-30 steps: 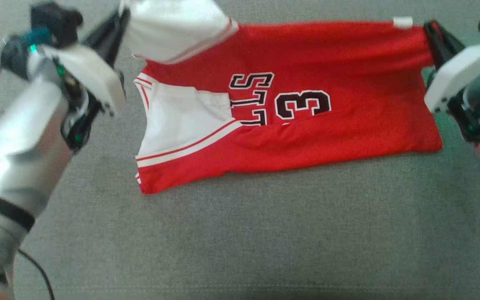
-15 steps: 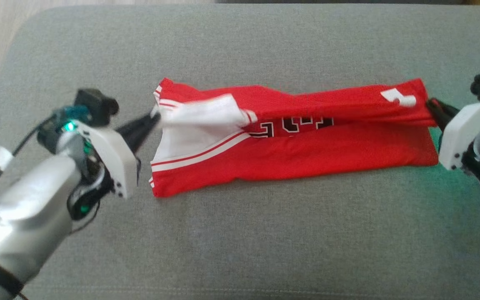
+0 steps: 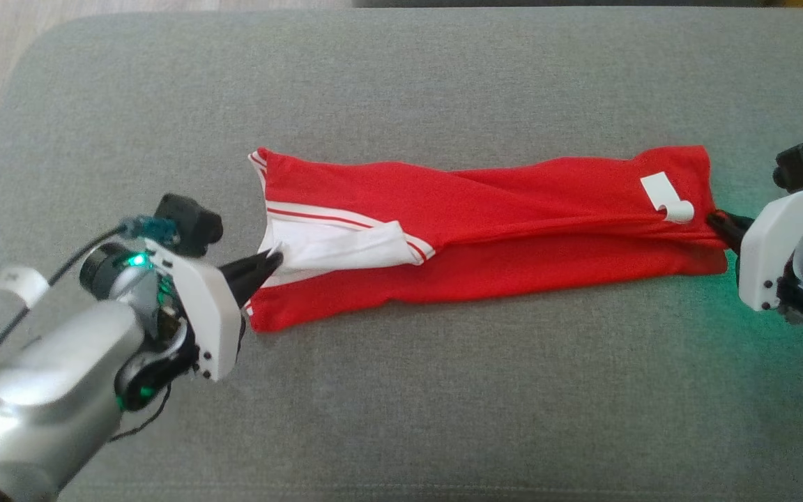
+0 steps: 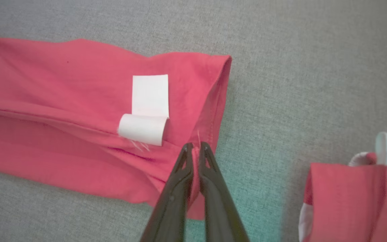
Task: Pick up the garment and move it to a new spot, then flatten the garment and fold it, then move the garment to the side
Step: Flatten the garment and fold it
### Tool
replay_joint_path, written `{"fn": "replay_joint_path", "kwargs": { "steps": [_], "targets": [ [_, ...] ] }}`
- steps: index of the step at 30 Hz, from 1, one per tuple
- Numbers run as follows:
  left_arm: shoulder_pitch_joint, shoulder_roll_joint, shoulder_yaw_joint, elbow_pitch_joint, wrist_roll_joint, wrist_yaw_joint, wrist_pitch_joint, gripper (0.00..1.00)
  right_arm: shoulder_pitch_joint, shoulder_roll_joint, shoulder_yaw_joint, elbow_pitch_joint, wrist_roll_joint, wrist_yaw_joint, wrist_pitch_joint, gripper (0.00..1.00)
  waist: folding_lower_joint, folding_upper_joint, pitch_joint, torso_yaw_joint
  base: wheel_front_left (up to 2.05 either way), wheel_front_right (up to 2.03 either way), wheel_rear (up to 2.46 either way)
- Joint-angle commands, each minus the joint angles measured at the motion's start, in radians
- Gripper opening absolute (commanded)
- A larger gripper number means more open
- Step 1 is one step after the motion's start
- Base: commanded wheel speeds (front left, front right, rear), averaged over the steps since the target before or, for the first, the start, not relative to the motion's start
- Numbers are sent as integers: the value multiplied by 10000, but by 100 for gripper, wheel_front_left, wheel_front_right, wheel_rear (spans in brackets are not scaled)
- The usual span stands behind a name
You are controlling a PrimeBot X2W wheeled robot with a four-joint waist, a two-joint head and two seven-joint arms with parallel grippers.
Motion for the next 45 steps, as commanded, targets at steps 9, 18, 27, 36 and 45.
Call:
{"fn": "replay_joint_path", "kwargs": {
  "steps": [9, 18, 27, 36, 45],
  "targets": [
    [89, 166, 668, 187, 455, 1076, -1225, 100, 159, -219, -215, -200, -19, 37, -121, 100, 0, 0, -136, -179, 0, 0, 0],
    [562, -196, 2278, 56, 257, 2964, -3234, 100, 270, 566, -1323, -497, -315, 37, -2259, 100, 0, 0, -742, -403, 0, 0, 0],
    [2413, -1329, 5234, -1976, 2526, 4373, -3403, 100, 1042, 2000, -2681, -594, -1438, 37, -5060, 100, 0, 0, -1162, -532, 0, 0, 0],
    [5352, -3414, 8184, -3145, 4833, 3347, -3405, 100, 2336, 4064, -4472, -723, -3405, 37, -6321, 100, 0, 0, -1415, -787, 0, 0, 0],
    [6627, -5101, 10085, -2949, 6546, 1675, -3406, 100, 3526, 5634, -6163, -1401, -5478, 37, -6411, 100, 0, 0, -1473, -889, 0, 0, 0]
  ]
}}
